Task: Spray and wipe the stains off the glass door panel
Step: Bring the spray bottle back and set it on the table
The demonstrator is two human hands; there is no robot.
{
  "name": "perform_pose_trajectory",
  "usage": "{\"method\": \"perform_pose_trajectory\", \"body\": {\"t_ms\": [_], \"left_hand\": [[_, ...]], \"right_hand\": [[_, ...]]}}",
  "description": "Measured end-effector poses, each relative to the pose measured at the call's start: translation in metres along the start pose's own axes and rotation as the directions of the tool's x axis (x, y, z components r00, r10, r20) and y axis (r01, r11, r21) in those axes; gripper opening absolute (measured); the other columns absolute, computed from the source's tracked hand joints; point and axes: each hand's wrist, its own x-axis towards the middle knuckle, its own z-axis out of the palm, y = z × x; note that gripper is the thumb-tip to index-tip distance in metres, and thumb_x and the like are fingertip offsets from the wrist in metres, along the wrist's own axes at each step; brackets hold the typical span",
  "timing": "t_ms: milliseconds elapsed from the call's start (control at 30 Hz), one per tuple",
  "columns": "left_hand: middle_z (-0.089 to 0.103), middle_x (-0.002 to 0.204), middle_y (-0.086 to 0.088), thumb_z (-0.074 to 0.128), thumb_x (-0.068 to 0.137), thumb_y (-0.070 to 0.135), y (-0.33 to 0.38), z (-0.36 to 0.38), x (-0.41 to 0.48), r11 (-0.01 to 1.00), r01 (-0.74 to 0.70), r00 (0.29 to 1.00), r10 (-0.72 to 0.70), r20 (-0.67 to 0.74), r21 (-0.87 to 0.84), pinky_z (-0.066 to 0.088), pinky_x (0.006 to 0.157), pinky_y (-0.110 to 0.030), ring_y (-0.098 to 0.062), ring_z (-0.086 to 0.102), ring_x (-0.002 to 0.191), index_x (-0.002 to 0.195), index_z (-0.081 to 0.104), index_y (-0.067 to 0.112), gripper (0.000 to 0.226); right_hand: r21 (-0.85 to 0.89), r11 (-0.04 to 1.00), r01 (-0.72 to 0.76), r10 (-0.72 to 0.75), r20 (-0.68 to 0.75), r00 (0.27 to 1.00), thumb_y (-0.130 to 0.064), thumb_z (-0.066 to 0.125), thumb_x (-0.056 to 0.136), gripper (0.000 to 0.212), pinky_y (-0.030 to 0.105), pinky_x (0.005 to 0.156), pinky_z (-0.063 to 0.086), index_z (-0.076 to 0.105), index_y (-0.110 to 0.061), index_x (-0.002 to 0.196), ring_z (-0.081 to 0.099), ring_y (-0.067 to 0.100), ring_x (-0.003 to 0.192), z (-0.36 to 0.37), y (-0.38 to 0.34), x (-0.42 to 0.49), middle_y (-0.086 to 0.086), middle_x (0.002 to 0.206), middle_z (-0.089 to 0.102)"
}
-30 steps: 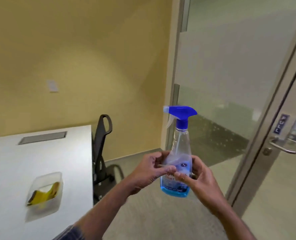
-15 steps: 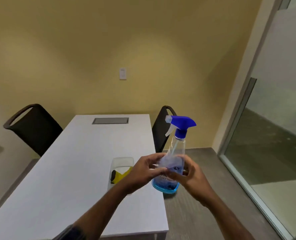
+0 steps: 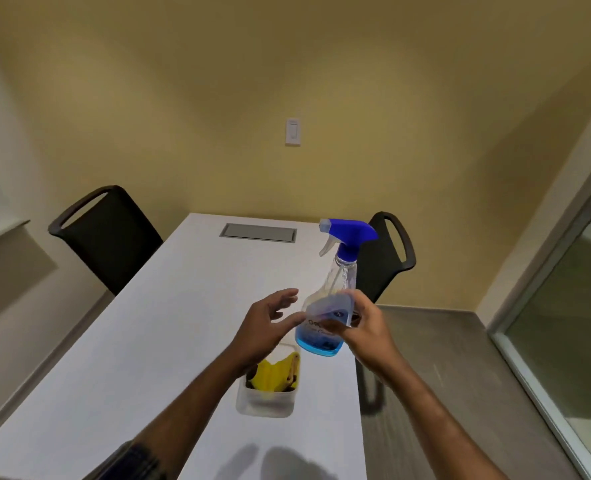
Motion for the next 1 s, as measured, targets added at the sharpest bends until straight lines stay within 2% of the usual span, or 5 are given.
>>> {"method": "perform_pose_trajectory", "body": {"t_ms": [267,500,600,767,1000], "left_hand": [[0.057,0.15,0.001,0.065,0.098,0.031,-0.054,0.001,0.061,0.987,0.13,0.967,-0.106,-0.234,0.089,0.043,0.11,-0.035,-0.02,0.05,0.138,0.143,0.056,0.022,0.047],[0.042,0.162,0.006,0.058,0.099,0.042,-0.122,-0.004,0.102,0.964,0.148,0.973,-0.103,-0.205,0.219,0.027,0.12,-0.031,-0.015,0.031,0.154,0.149,0.048,0.03,0.052],[0.032,0.167,0.007,0.055,0.1,0.044,-0.154,-0.007,0.119,0.953,0.159,0.976,-0.112,-0.187,0.259,0.023,0.122,-0.033,-0.013,0.021,0.158,0.154,0.04,0.032,0.057],[0.03,0.168,0.007,0.052,0.102,0.042,-0.207,-0.01,0.135,0.953,0.175,0.976,-0.135,-0.171,0.249,0.018,0.123,-0.031,-0.009,0.014,0.158,0.154,0.04,0.03,0.055],[0.026,0.169,0.01,0.048,0.099,0.05,-0.258,-0.006,0.141,0.947,0.185,0.98,-0.159,-0.117,0.263,0.026,0.128,-0.043,-0.008,0.012,0.158,0.153,0.04,0.034,0.056]], "right_hand": [[0.064,0.998,-0.021,0.019,0.028,0.999,-0.012,0.077,0.089,0.04,0.01,0.074,0.056,0.059,-0.023,0.123,0.065,0.011,0.104,0.007,0.048,0.092,-0.01,0.114,0.063],[0.027,0.995,-0.094,0.093,0.024,0.995,-0.018,0.076,0.091,0.043,0.036,0.098,0.058,0.056,-0.021,0.129,0.062,0.02,0.115,0.044,0.095,0.157,0.001,0.129,0.062],[0.025,0.993,-0.117,0.117,0.019,0.993,-0.017,0.075,0.092,0.045,0.034,0.098,0.056,0.055,-0.02,0.132,0.061,0.017,0.113,0.064,0.114,0.177,-0.003,0.128,0.061],[0.084,0.985,-0.15,0.149,0.014,0.989,-0.016,0.077,0.09,0.042,0.014,0.086,0.054,0.057,-0.022,0.126,0.063,0.005,0.105,0.096,0.149,0.205,-0.015,0.114,0.063],[0.088,0.97,-0.228,0.225,0.044,0.973,-0.013,0.079,0.088,0.044,0.035,0.097,0.055,0.057,-0.026,0.123,0.064,0.02,0.112,0.134,0.199,0.227,-0.003,0.122,0.065]]}}
